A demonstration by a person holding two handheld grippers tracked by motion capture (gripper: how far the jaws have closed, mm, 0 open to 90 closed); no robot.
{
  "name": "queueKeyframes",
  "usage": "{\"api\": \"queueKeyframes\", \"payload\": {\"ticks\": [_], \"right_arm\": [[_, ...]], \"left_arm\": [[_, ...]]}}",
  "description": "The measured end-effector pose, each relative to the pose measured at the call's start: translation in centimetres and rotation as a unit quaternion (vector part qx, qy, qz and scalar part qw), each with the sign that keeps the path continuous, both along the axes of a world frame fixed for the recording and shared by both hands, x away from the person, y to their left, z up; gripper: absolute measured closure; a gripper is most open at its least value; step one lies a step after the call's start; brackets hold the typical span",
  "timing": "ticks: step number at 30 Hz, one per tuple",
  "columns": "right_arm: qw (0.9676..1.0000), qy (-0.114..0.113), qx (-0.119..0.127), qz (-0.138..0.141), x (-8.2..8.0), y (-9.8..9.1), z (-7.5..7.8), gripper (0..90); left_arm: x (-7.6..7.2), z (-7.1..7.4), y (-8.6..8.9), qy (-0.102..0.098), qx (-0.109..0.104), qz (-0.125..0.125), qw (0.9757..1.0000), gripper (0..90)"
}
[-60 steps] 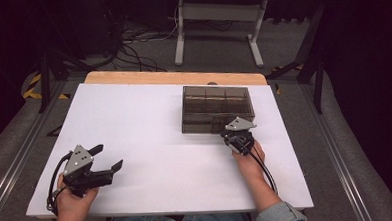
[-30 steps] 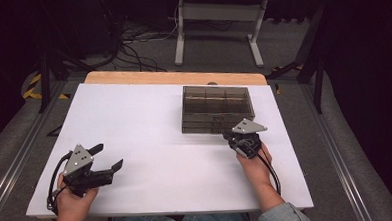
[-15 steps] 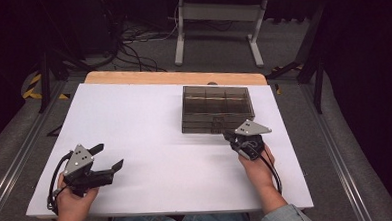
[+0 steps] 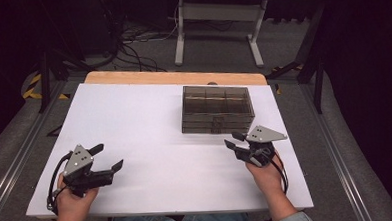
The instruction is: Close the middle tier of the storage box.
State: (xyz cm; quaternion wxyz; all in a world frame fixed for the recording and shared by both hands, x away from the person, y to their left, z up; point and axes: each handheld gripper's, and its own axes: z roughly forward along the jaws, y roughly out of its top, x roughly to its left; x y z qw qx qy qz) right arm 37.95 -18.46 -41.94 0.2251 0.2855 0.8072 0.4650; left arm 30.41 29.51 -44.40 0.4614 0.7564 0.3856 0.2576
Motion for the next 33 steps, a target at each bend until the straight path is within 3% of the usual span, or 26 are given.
{"api": "queueKeyframes", "payload": {"ticks": [1,2,4,5,10,14,19,29,33], "right_arm": [[1.0,0.0,0.0,0.0,0.0,0.0,0.0,57.0],[0.9999,0.0,0.008,0.015,-0.5,-0.1,0.1,49.2],[0.9998,0.0,0.007,0.019,-0.6,-0.2,0.1,46.8],[0.9995,-0.008,0.009,0.029,-1.1,-0.3,0.1,38.7],[0.999,-0.006,0.012,0.042,-1.9,-0.5,0.0,23.4],[0.9987,0.002,0.018,0.047,-2.2,-0.8,-0.4,17.6],[0.9979,-0.004,0.031,0.057,-2.8,-1.2,-1.2,3.6],[0.9956,-0.004,0.062,0.07,-3.4,-2.3,-2.6,0.5],[0.9959,-0.005,0.056,0.07,-3.5,-2.6,-3.3,0.5]], "left_arm": [[0.0,0.0,0.0,0.0,0.0,0.0,1.0,17.4],[0.0,0.0,0.0,-0.001,0.0,0.0,1.0,17.4],[0.0,0.1,-0.1,-0.002,0.002,0.0,1.0,17.4],[0.0,0.1,-0.1,-0.002,0.005,-0.002,1.0,17.4],[0.0,0.1,-0.1,-0.002,0.0,-0.001,1.0,17.4],[-0.1,0.1,0.0,-0.002,-0.001,-0.001,1.0,17.4],[-0.1,0.1,-0.1,-0.005,0.0,-0.003,1.0,17.4],[-0.5,0.2,-0.3,-0.006,-0.007,-0.006,0.9999,17.2],[-0.7,0.2,-0.3,-0.008,-0.009,-0.006,0.9999,16.9]]}}
